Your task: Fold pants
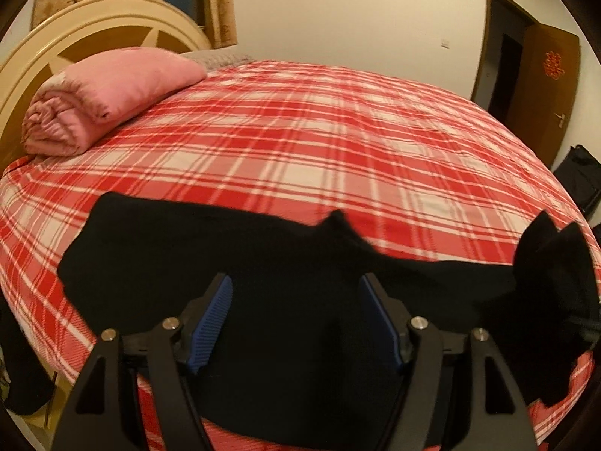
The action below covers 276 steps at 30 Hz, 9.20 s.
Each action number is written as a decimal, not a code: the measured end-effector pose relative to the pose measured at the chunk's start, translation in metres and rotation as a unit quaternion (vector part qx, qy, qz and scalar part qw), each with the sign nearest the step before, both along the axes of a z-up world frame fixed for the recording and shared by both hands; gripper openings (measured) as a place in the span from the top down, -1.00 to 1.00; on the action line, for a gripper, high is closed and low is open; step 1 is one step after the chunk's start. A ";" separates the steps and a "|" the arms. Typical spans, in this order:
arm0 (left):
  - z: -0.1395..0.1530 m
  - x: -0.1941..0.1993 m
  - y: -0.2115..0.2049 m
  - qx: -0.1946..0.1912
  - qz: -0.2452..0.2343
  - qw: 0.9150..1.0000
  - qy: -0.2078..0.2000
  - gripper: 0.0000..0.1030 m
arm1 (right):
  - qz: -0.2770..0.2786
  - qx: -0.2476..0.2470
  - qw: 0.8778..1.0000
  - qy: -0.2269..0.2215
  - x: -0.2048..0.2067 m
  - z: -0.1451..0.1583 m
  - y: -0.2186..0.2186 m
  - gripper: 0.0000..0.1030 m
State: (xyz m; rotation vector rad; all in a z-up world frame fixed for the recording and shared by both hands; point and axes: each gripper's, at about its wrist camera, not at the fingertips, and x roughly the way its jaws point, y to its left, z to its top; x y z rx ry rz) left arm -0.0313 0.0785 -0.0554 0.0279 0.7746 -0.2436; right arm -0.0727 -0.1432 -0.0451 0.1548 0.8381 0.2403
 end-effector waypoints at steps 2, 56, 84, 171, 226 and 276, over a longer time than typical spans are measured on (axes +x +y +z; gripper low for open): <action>-0.004 0.002 0.008 0.000 0.006 1.000 0.003 -0.40 | 0.005 -0.008 1.000 0.002 0.005 -0.006 0.007 0.71; 0.023 0.025 0.012 -0.021 0.038 0.998 -0.039 -0.84 | -0.168 -0.077 0.978 -0.098 -0.065 0.056 -0.094 0.71; 0.008 0.021 0.044 -0.007 0.041 0.999 -0.028 -0.84 | 0.062 -0.015 0.995 -0.076 -0.016 -0.024 0.060 -0.22; -0.051 0.048 0.176 -0.109 0.304 0.945 0.050 -0.83 | -0.083 -0.008 0.991 -0.100 -0.029 -0.010 0.010 0.38; 0.066 -0.049 -0.047 -0.118 -0.133 0.972 -0.154 0.64 | -0.240 0.126 0.960 -0.066 -0.056 -0.024 -0.108 0.38; 0.017 -0.014 -0.029 -0.076 -0.109 0.991 0.009 -0.73 | -0.140 -0.041 0.988 -0.047 -0.069 -0.009 -0.065 0.60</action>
